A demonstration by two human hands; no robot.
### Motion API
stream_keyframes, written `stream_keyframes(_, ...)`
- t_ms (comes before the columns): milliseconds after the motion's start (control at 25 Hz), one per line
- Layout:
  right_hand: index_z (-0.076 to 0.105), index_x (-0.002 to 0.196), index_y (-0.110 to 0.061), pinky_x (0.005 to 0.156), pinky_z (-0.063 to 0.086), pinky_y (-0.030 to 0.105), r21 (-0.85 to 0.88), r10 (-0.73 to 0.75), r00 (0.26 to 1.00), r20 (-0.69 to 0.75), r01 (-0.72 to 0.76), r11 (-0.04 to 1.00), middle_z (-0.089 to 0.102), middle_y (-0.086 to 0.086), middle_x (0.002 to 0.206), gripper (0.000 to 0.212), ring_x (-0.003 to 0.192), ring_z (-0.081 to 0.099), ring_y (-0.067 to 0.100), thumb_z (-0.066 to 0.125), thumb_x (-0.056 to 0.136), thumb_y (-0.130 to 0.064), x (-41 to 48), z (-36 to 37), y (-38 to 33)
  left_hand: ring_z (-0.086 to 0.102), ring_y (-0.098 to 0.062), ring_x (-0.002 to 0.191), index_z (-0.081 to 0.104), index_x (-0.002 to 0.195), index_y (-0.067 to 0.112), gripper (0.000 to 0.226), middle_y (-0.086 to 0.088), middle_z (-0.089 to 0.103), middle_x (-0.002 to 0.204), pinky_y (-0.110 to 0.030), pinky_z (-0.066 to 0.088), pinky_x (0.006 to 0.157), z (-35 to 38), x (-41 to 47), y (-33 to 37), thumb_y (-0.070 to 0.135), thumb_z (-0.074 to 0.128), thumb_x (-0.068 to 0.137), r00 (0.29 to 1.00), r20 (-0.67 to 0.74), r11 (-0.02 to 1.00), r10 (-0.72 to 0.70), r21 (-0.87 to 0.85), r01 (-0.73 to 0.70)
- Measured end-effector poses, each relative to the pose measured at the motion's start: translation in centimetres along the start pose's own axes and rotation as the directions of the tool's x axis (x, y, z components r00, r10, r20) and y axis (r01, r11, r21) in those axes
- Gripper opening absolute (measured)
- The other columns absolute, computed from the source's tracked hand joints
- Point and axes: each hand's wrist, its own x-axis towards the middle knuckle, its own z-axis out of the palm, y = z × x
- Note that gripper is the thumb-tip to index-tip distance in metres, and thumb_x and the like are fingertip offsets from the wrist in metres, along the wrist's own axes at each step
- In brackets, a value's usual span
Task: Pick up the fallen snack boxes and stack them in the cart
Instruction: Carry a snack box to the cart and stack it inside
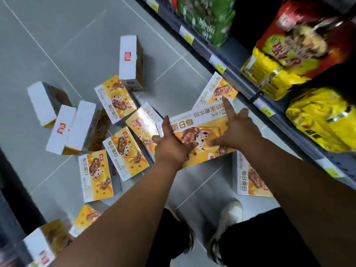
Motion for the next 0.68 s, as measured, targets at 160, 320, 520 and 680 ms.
stream_keyframes(160, -0.018, 0.145, -0.049, 0.097, 0.044, 0.047, 0.056, 0.023, 0.997, -0.069, -0.019, 0.998, 0.017, 0.022, 0.152, 0.144, 0.129, 0.043, 0.039, 0.087, 0.048, -0.061, -10.1, -11.6, -2.2, 0.051, -0.029, 0.115, 0.002, 0.148, 0.044, 0.113, -0.015, 0.036, 0.138, -0.030, 0.044, 0.094, -8.7, -9.3, 7.8, 0.045, 0.081, 0.069, 0.995, -0.003, 0.994, 0.104, 0.027, -0.104)
stream_keyframes(320, -0.016, 0.145, -0.052, 0.085, 0.046, 0.040, 0.097, 0.017, 0.994, -0.110, -0.006, 0.995, 0.027, 0.017, 0.144, 0.136, 0.122, 0.050, 0.034, 0.085, 0.054, -0.060, -19.8, -22.0, -2.8, 0.060, -0.038, 0.104, -0.002, 0.140, 0.056, 0.112, -0.019, 0.036, 0.133, -0.038, 0.049, 0.095, -15.7, -19.1, 15.4, 0.045, 0.082, 0.066, 0.983, 0.000, 0.982, 0.184, 0.050, -0.184)
stream_keyframes(520, -0.002, 0.147, -0.047, 0.085, 0.046, 0.038, 0.080, -0.005, 0.979, -0.205, 0.021, 0.997, 0.038, 0.018, 0.136, 0.127, 0.115, 0.054, 0.035, 0.083, 0.055, -0.063, -31.7, -34.2, -1.7, 0.060, -0.035, 0.104, 0.004, 0.141, 0.056, 0.109, -0.006, 0.034, 0.120, -0.030, 0.045, 0.086, -21.9, -30.6, 24.1, 0.046, 0.083, 0.066, 0.941, -0.042, 0.939, 0.336, 0.096, -0.331)
stream_keyframes(680, 0.008, 0.147, -0.039, 0.084, 0.044, 0.036, 0.119, 0.027, 0.943, -0.331, 0.014, 0.993, 0.041, 0.018, 0.131, 0.118, 0.113, 0.054, 0.036, 0.082, 0.058, -0.062, -39.8, -40.0, -0.4, 0.057, -0.028, 0.099, 0.017, 0.145, 0.049, 0.105, -0.003, 0.033, 0.116, -0.026, 0.039, 0.081, -25.9, -36.9, 29.4, 0.042, 0.085, 0.066, 0.861, -0.053, 0.861, 0.506, 0.101, -0.499)
